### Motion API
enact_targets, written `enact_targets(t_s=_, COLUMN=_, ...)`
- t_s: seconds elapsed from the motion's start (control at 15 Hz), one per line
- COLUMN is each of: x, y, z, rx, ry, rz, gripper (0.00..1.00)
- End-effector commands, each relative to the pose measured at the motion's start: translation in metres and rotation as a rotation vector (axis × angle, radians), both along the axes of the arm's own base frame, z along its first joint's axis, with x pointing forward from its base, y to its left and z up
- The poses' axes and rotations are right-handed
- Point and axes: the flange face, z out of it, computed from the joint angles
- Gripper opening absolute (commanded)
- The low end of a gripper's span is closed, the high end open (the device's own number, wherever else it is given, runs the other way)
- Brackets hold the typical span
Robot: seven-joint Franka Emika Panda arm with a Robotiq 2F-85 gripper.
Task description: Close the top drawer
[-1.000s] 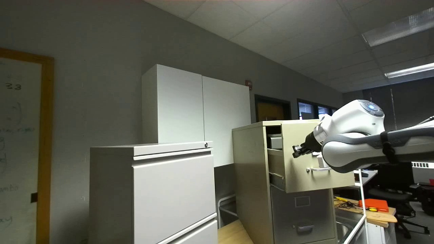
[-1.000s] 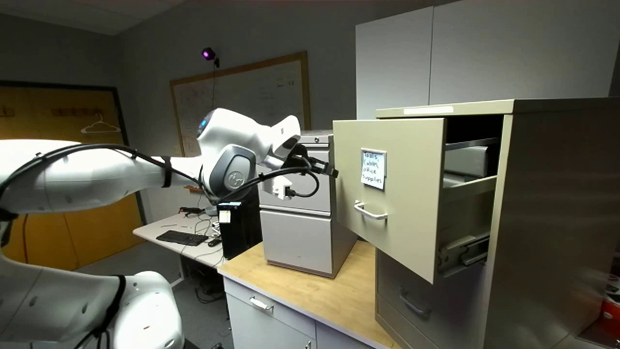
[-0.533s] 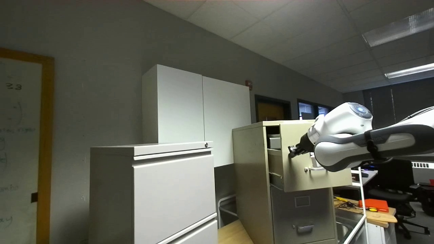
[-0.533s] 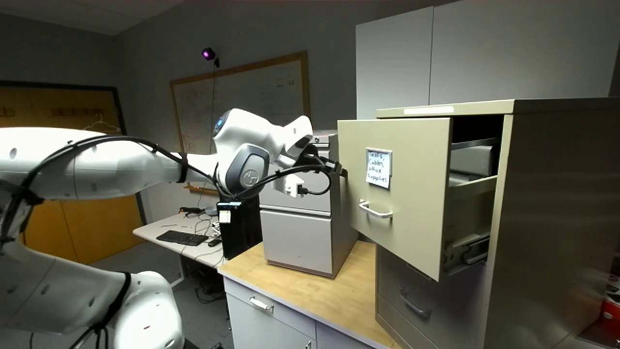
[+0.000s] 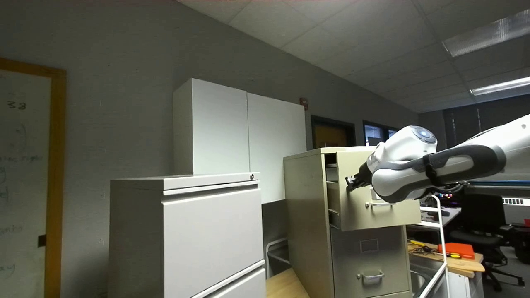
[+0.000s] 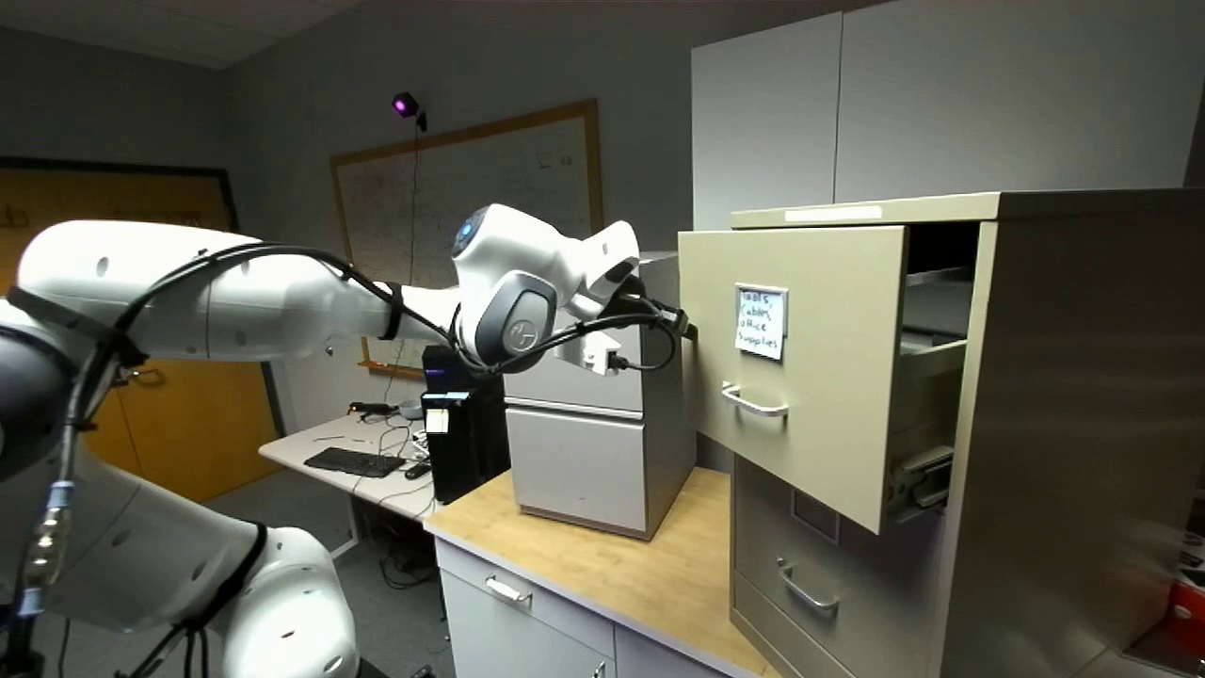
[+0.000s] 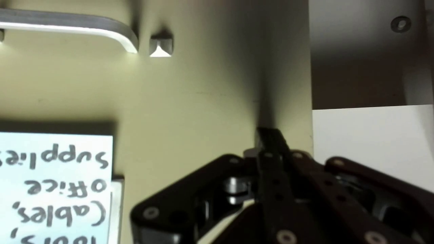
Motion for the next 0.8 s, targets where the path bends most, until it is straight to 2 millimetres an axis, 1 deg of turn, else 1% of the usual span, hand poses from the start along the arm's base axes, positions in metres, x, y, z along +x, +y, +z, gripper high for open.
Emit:
enact_targets(t_s=0.0, x=0.049, y=-0.03, z=-0.007, rx=0.022, ry=0.032, rz=-0.002, gripper=0.0)
enact_targets(t_s=0.13, x=0.064, y=-0.038, z=-0.009, rx=0.053, ry=0.033, rz=-0.001, gripper=0.0)
enact_targets(t_s=0.33, x=0.083, y=-0.05, z=-0.007, rx=0.109, ry=0.024, rz=0.01, gripper=0.0)
enact_targets(t_s=0.73, x=0.109, y=-0.075, z=0.001, rx=0.207, ry=0.019, rz=0.03, gripper=0.0)
